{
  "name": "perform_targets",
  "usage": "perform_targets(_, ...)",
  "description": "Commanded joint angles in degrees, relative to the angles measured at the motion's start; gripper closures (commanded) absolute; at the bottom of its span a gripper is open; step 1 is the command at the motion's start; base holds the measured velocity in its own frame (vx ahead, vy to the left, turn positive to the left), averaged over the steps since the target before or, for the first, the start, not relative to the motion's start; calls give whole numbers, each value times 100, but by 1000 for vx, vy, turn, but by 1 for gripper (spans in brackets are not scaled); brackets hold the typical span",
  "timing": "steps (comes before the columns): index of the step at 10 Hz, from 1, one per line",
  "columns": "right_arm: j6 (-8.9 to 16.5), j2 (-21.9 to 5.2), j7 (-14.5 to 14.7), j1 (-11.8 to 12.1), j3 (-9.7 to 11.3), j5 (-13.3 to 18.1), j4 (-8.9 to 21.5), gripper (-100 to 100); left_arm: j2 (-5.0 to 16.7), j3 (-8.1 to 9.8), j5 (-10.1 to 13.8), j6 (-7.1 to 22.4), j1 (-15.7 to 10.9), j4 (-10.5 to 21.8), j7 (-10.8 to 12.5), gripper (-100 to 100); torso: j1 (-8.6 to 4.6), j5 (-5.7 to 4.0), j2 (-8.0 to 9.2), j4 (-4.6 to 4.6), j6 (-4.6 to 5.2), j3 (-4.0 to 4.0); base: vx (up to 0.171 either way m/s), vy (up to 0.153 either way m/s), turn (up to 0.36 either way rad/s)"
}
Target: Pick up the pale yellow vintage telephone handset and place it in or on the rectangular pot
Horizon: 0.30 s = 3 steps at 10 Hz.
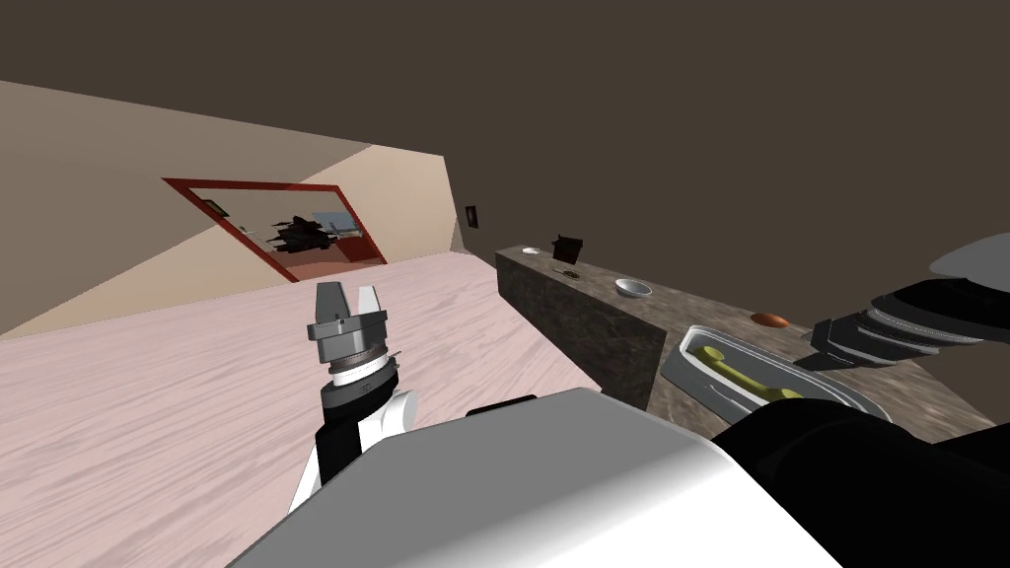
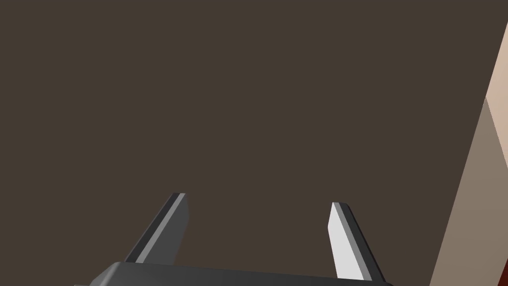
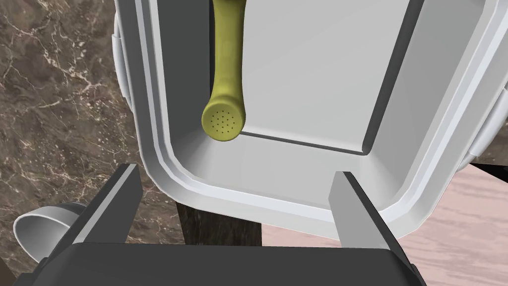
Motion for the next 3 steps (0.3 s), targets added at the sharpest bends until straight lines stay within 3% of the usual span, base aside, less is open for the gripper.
perform_targets(1, 0, 0, 0, 0, 0, 0, 0, 0, 0, 0, 0, 0, 0, 0, 0, 0, 0, 0, 0, 0, 0, 0, 0, 0, 0)
perform_targets(3, 0, 0, 0, 0, 0, 0, 0, 0, 0, 0, 0, 0, 0, 0, 0, 0, 0, 0, 0, 0, 0, 0, 0, 0, 0)
